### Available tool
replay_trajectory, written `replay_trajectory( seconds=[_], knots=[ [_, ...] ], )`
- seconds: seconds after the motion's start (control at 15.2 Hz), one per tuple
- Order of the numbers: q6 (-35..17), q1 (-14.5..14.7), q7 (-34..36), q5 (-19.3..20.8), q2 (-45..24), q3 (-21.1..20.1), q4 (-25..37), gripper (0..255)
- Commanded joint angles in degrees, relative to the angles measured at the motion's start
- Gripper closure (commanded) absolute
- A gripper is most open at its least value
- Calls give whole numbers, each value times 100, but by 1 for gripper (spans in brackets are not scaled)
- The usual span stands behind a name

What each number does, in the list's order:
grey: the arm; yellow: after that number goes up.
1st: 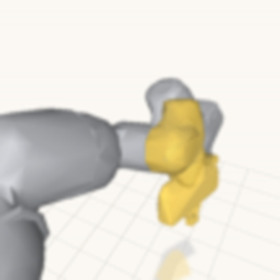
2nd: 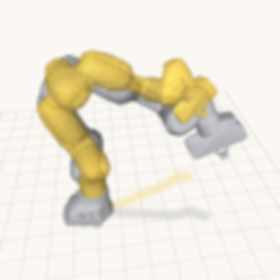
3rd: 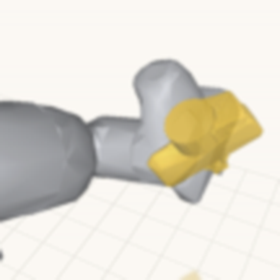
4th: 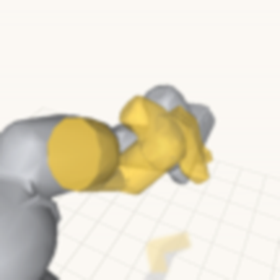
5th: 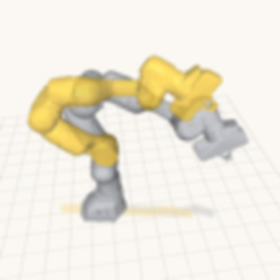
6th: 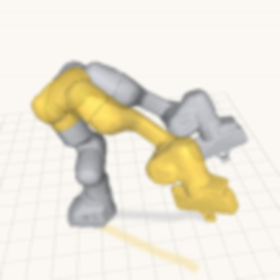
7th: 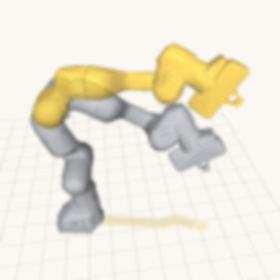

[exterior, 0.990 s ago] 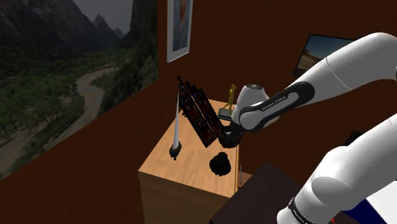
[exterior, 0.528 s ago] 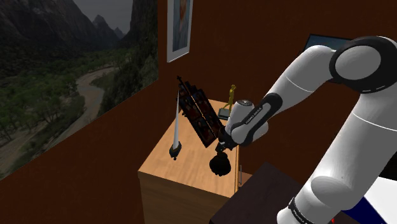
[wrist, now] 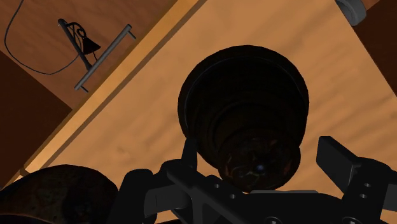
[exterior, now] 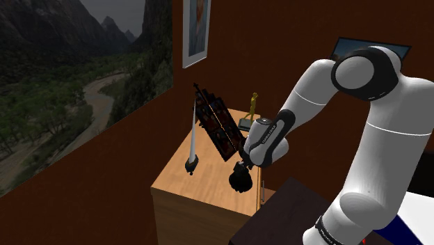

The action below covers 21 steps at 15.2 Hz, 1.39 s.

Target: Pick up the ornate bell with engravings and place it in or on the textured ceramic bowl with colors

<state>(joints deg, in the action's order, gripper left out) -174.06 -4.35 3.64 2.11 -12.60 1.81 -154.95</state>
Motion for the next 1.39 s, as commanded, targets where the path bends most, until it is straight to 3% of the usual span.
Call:
replay_trajectory(
  seconds=[0.0, 0.4, 0.46, 1.06, 1.32],
  knots=[
    [-56, -13, -12, -3, -69, -2, 16, 0],
    [-54, -14, -12, -3, -68, -2, 17, 0],
    [-54, -14, -12, -3, -68, -2, 17, 255],
    [-55, -13, -12, -3, -69, -2, 17, 255],
    [299, -16, -18, -2, 357, -4, -55, 255]
  ],
)
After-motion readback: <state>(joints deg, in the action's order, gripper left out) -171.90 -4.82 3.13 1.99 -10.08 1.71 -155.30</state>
